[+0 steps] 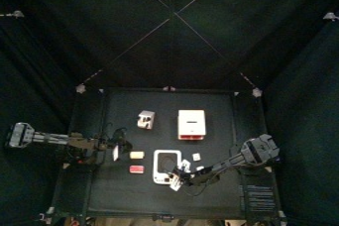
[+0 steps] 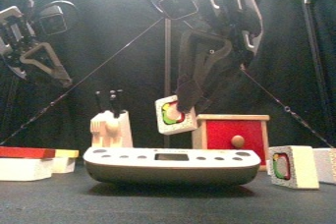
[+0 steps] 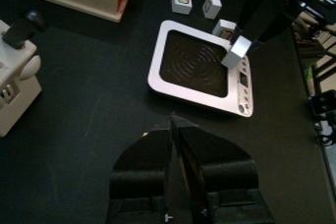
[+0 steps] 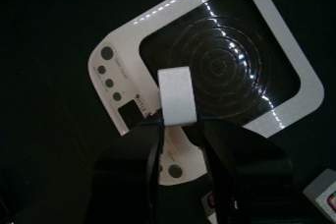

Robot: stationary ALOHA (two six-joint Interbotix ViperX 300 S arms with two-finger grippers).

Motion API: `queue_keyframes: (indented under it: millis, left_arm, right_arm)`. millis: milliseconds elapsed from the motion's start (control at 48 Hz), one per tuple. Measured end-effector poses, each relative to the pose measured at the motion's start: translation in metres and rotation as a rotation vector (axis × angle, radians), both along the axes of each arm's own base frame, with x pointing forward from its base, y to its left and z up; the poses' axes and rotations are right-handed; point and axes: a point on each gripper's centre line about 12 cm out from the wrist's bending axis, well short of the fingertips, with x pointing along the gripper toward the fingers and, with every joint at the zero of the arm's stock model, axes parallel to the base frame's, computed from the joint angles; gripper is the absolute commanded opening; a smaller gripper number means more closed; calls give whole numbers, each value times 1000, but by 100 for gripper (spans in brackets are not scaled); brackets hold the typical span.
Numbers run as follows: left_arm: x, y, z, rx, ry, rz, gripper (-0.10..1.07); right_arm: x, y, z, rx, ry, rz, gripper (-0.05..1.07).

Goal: Put sushi piece right of stove

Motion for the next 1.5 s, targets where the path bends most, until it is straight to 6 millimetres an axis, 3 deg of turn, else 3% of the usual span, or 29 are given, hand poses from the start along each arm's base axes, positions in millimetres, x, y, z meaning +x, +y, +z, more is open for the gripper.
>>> queue_keyframes:
  millis: [167,354,562,833,1062,1271,1500]
  left_arm:
    - [0,0,0,0,0,0,50]
    - [0,0,-1,0,2,0,50]
    - [-1,1,-1,0,3,3,50]
    - [-1,1,-2,0,6,5,50]
    - [-2,2,-3,0,8,8,50]
    - [-2,2,-3,0,8,9,50]
    - [-2,2,-3,0,9,11,50]
  right_arm:
    - [-10,8,11,6,-1,0,62]
    - [-41,32,21,11,68,-11,63]
    - [-73,49,18,-11,179,-67,63]
    - [-105,39,-1,-60,230,-207,65]
    - [-121,30,-17,21,186,-268,75]
    - [-126,31,-26,64,179,-250,84]
    - [-126,30,-27,59,183,-252,84]
